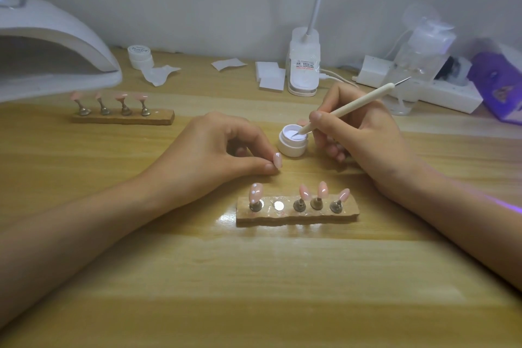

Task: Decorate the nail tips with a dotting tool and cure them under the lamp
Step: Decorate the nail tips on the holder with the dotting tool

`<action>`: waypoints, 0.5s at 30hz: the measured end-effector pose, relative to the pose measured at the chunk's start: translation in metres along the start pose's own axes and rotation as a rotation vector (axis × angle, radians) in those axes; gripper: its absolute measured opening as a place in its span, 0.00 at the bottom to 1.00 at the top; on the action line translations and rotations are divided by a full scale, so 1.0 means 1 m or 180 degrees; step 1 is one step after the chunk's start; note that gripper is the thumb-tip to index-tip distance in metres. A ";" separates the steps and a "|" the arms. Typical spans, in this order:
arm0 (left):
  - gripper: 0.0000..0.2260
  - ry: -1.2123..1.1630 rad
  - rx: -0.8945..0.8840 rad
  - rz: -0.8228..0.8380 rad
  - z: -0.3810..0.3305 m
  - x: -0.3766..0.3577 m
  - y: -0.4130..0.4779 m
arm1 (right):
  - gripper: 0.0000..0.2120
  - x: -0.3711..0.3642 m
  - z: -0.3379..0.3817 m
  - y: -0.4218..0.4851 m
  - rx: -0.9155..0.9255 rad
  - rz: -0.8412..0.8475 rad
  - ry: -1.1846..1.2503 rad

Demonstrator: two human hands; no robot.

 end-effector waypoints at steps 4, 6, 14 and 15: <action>0.04 -0.0001 -0.0026 0.0013 0.002 0.000 0.000 | 0.10 0.001 0.002 0.000 0.0019 -0.0077 0.0180; 0.03 -0.0013 -0.0042 0.0026 0.002 0.000 0.001 | 0.10 0.001 0.004 0.000 0.0062 -0.0162 0.0330; 0.06 -0.0045 -0.0168 0.0082 0.003 0.000 0.001 | 0.10 0.003 0.013 -0.001 0.0335 -0.0442 0.0569; 0.05 -0.0020 -0.0153 0.0067 0.004 0.000 0.002 | 0.10 0.003 0.012 -0.001 0.0336 -0.0433 0.0592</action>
Point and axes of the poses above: each hand's wrist, its own y-axis towards the middle knuckle, its own x-axis out of the back of the hand, z = x × y, the point moved 2 cm from there along y, towards the middle knuckle, and after that the axes turned 3 degrees about x, right-handed, at the moved point
